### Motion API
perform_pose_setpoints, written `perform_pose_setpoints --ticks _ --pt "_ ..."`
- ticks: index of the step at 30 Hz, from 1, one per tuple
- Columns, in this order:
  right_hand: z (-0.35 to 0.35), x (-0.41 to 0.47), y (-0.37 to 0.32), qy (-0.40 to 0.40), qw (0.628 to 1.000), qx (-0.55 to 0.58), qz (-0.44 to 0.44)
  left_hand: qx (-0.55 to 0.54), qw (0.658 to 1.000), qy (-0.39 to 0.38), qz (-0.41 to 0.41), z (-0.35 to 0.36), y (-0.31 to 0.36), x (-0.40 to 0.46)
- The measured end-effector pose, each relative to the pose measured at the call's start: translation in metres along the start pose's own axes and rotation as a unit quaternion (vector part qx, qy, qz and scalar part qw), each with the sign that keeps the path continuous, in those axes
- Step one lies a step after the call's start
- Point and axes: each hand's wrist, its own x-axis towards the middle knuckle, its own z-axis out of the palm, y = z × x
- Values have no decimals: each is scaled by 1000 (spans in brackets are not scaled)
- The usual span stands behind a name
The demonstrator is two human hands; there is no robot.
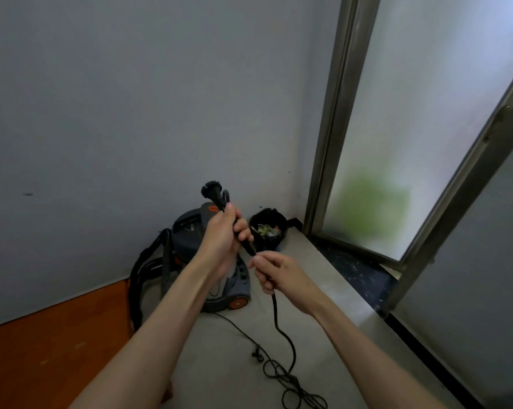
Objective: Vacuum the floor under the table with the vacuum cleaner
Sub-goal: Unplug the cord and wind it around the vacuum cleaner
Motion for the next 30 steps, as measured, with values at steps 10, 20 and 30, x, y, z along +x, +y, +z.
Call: perform_pose_setpoints --ticks 10,20,30 --pt "-73 -15 92 -63 914 -330 227 -143 984 -105 17 10 93 -2" --pt "-102 10 61 155 925 -44 343 218 974 -57 -37 -9 60 4" --pt "-62 43 -65 99 854 467 209 312 950 -22 -16 -18 -49 -16"
